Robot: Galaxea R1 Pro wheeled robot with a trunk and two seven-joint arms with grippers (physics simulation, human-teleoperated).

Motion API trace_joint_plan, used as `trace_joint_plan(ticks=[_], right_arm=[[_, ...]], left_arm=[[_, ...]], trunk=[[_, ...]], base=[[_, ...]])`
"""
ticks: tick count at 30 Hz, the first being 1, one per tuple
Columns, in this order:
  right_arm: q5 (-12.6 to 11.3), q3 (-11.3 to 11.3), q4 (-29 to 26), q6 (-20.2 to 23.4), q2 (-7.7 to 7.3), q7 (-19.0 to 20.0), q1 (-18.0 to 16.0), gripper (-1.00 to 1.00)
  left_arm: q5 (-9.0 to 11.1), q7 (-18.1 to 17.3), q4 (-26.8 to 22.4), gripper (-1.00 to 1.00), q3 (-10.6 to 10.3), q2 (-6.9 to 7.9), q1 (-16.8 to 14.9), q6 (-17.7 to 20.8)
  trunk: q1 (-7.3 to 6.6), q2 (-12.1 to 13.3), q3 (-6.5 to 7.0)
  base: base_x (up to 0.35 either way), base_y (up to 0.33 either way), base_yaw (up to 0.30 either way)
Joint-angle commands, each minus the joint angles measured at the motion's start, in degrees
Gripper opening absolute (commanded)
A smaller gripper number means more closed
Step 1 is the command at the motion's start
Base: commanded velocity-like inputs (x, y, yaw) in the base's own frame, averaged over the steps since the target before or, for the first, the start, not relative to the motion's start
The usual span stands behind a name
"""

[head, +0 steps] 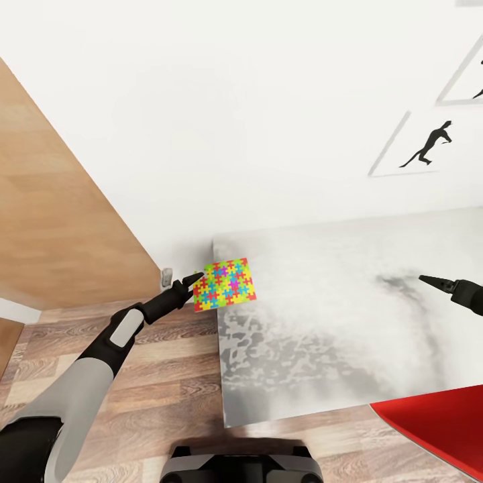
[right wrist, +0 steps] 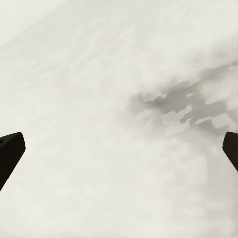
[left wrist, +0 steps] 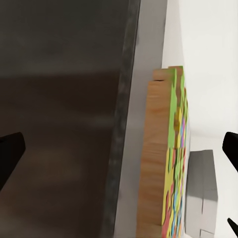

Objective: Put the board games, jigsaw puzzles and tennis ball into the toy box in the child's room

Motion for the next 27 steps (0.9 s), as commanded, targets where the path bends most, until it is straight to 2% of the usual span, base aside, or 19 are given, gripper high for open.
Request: trace_joint_plan(ticks=[1, 22, 23, 27], right_arm=[[0.36, -0.06, -0.01, 0.30, -0.01, 0.39, -0.05, 1.00], [0.36, -0.06, 0.00, 0.30, -0.01, 0.39, -0.05, 1.00], [0.36, -0.06, -0.01, 0.30, -0.01, 0.40, -0.05, 1.00], [0.36, -0.06, 0.00, 0.30, -0.01, 0.38, -0.05, 1.00]], left_arm=[[0.46, 0.01, 0.01, 1.00, -0.08, 0.03, -0.03, 0.40], [0.45, 0.01, -0.05, 1.00, -0.10, -0.04, -0.03, 0.41], [0.43, 0.01, -0.06, -1.00, -0.12, -0.12, -0.05, 0.41], [0.47, -0.02, -0.07, -1.00, -0.10, -0.38, -0.01, 0.36]], trunk=[[0.03, -0.09, -0.07], [0.03, -0.09, -0.07], [0.03, -0.09, -0.07], [0.03, -0.09, -0.07]], base=[[0.000, 0.000, -0.001], [0.000, 0.000, -0.042], [0.000, 0.000, -0.006], [0.000, 0.000, -0.003]])
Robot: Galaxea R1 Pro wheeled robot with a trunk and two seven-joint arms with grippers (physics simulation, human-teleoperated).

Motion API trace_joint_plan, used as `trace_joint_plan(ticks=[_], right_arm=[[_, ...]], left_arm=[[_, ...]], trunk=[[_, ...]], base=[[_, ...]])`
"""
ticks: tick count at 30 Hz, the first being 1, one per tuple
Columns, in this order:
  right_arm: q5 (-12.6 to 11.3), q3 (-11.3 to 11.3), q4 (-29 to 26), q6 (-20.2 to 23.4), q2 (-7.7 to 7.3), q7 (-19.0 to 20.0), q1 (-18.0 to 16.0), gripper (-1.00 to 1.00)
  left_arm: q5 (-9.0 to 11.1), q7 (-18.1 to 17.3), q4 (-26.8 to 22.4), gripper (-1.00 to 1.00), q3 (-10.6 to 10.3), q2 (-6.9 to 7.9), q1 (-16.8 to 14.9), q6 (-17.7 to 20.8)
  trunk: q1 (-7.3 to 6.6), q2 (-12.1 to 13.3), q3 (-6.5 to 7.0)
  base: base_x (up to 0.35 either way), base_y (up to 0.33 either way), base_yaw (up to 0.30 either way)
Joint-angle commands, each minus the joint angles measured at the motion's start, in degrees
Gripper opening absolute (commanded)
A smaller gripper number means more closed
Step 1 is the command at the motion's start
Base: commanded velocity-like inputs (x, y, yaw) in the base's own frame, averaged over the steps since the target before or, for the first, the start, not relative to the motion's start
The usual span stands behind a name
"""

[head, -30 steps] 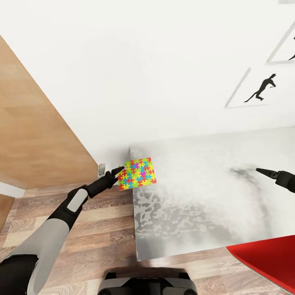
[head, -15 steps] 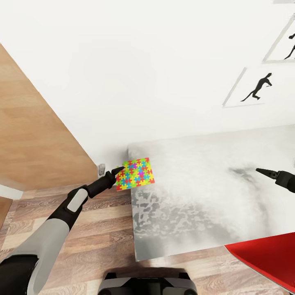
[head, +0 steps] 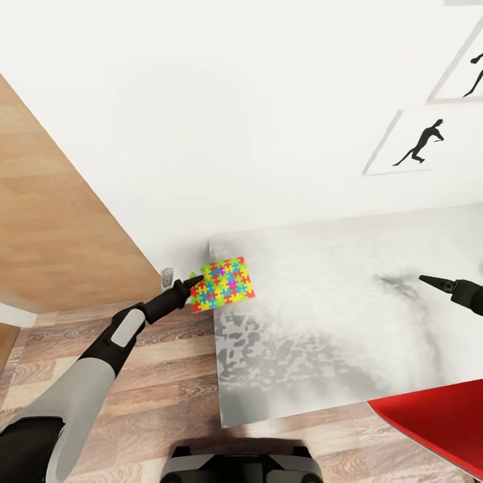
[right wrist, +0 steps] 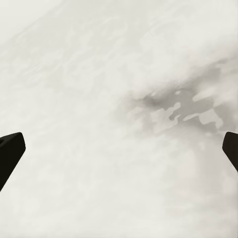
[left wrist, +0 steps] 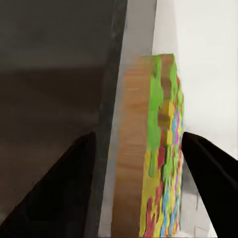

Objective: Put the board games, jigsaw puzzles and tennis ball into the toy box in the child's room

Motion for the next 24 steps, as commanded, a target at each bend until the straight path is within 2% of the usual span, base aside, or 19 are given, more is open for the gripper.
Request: trace_joint_plan(ticks=[1, 16, 24], right_arm=[[0.36, -0.06, 0.00, 0.30, 0.00, 0.39, -0.05, 1.00], [0.30, 0.07, 0.00, 0.30, 0.01, 0.41, -0.05, 1.00], [0.28, 0.11, -0.02, 0.30, 0.34, 0.37, -0.05, 1.00]], left_arm=[[-0.24, 0.05, 0.07, -1.00, -0.07, 0.03, -0.02, -0.03], [-0.11, -0.68, -0.41, -1.00, -0.01, 0.14, 0.33, 0.78], [-0.04, -1.02, -2.61, -1.00, 0.04, 0.33, 1.27, 2.12]], trunk=[[0.04, -0.08, -0.08], [0.04, -0.08, -0.08], [0.04, -0.08, -0.08]], base=[[0.000, 0.000, -0.002], [0.000, 0.000, 0.000], [0.000, 0.000, 0.000]])
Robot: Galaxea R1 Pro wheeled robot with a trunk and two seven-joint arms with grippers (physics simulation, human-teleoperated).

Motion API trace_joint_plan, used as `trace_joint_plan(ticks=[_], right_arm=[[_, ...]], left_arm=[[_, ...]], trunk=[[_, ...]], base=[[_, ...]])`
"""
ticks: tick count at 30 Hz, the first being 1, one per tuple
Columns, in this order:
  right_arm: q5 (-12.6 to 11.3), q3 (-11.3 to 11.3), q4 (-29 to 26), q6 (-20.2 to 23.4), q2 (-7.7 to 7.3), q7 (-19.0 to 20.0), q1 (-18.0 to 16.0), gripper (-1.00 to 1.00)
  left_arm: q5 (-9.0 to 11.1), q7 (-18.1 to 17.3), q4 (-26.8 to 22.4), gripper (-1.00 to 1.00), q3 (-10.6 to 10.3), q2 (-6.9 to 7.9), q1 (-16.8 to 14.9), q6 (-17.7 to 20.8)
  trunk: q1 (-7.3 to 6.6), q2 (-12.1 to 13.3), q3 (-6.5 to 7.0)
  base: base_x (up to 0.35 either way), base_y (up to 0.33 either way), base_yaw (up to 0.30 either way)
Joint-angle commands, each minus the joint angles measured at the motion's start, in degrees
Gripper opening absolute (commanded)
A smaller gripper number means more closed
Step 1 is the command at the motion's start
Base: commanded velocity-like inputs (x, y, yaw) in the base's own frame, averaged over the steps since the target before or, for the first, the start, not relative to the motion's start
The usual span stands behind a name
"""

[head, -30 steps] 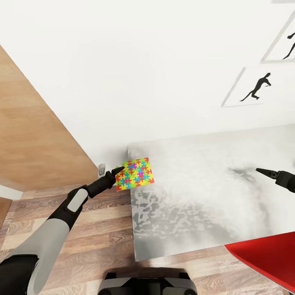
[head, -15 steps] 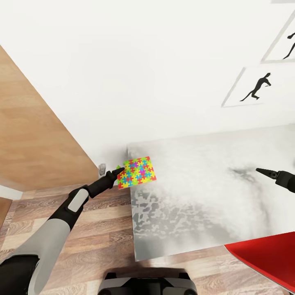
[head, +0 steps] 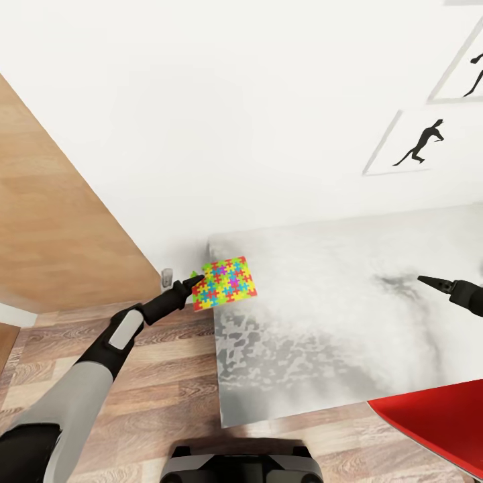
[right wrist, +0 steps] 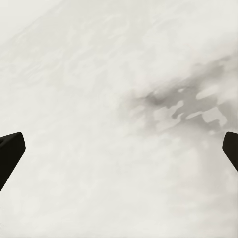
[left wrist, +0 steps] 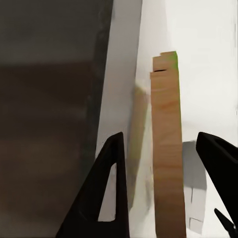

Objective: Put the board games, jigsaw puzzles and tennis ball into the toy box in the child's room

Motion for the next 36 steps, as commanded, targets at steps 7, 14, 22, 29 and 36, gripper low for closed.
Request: trace_joint_plan(ticks=[7, 14, 22, 29, 36], right_arm=[[0.32, -0.12, -0.02, 0.30, 0.08, 0.43, -0.03, 1.00], [0.22, -0.14, 0.01, 0.30, 0.09, 0.50, 0.02, 1.00], [0.19, -0.13, -0.05, 0.30, 0.06, 0.72, 0.03, 1.00], [0.20, -0.03, -0.06, 1.27, 0.05, 0.95, 0.04, 1.00], [0.23, -0.02, -0.07, 2.68, 0.08, 2.16, 0.04, 1.00]], left_arm=[[0.83, 0.07, -6.53, -1.00, 0.49, 0.43, 3.33, 0.89], [0.89, 0.13, -10.70, -1.00, 0.67, 0.52, 5.15, 1.96], [0.84, 0.77, -18.80, -1.00, 0.76, 0.63, 8.68, 2.96], [1.49, 1.58, -26.40, -1.00, 1.97, 0.64, 11.58, 7.56], [1.95, 1.72, -30.98, -1.00, 2.85, 0.59, 13.50, 9.40]], trunk=[[0.03, -0.09, -0.07], [0.03, -0.09, -0.07], [0.03, -0.09, 0.03], [0.03, -0.09, 0.48], [0.03, -0.09, 0.99]], base=[[0.000, 0.000, 0.000], [0.000, 0.000, 0.000], [0.000, 0.000, -0.014], [0.000, 0.000, -0.078], [0.000, 0.000, -0.097]])
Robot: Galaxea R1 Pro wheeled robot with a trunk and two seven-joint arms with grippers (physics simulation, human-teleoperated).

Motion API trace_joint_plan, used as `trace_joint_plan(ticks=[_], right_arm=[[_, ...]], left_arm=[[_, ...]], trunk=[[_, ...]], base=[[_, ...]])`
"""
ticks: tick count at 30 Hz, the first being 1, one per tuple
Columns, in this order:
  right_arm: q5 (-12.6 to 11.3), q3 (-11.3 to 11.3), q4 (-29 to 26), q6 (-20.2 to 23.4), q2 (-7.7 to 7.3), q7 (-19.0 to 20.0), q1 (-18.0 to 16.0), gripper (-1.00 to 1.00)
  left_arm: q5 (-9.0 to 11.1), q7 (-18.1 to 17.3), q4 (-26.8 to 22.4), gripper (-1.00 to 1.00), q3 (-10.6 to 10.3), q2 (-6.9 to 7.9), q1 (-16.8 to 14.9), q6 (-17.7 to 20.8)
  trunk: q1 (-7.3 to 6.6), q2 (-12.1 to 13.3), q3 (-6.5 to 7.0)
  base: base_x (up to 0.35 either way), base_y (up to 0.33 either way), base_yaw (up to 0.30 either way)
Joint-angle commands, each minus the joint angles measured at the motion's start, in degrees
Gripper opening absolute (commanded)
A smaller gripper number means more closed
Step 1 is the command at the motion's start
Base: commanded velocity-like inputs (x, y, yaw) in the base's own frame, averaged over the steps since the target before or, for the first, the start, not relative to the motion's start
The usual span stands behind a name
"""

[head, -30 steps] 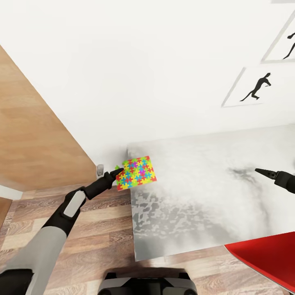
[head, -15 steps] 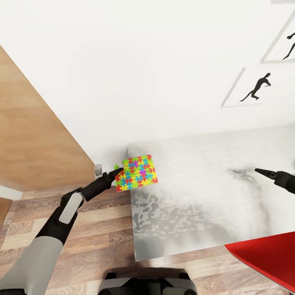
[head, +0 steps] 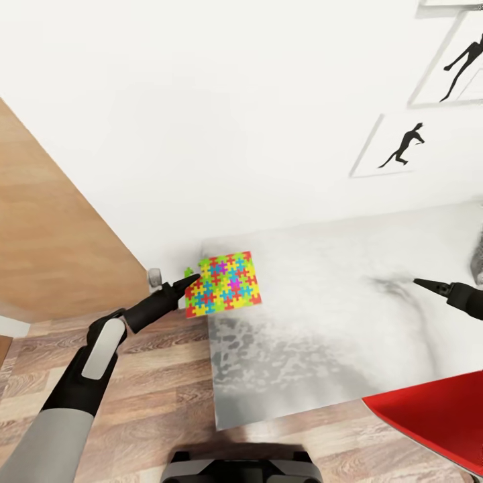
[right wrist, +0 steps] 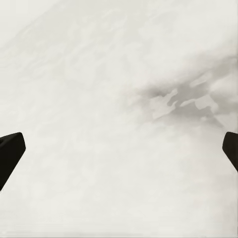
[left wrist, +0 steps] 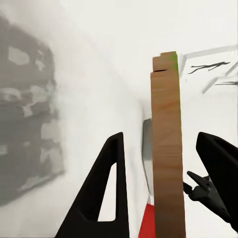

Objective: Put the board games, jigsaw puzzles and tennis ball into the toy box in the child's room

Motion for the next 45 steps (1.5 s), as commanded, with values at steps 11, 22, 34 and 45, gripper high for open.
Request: trace_joint_plan(ticks=[11, 22, 34, 45], right_arm=[[0.75, -0.52, 0.07, 0.67, -0.06, 9.38, 1.73, 1.00], [0.78, -0.27, 0.02, 0.84, -0.07, 12.00, 2.68, 1.00], [0.78, -0.40, 0.00, 0.90, -0.58, 14.99, 2.83, 1.00], [0.78, -4.06, 0.00, 1.75, -1.04, 20.31, 2.97, 1.00]], left_arm=[[0.20, 3.83, -6.10, -1.00, 0.05, -1.85, 1.65, 1.74], [3.86, 5.00, -8.08, -1.00, 0.41, -2.52, 2.17, 5.41], [8.35, 13.77, -19.80, -1.00, 0.27, -2.71, 5.48, 6.50], [10.13, 18.94, -23.11, -1.00, -0.09, -2.60, 7.26, 8.09]], trunk=[[0.04, -0.09, 0.16], [0.04, -0.09, 0.44], [0.04, -0.09, 1.44], [0.04, -0.09, 2.46]], base=[[0.000, 0.000, -0.028], [0.000, 0.000, -0.003], [0.000, 0.000, -0.051], [0.000, 0.000, -0.083]])
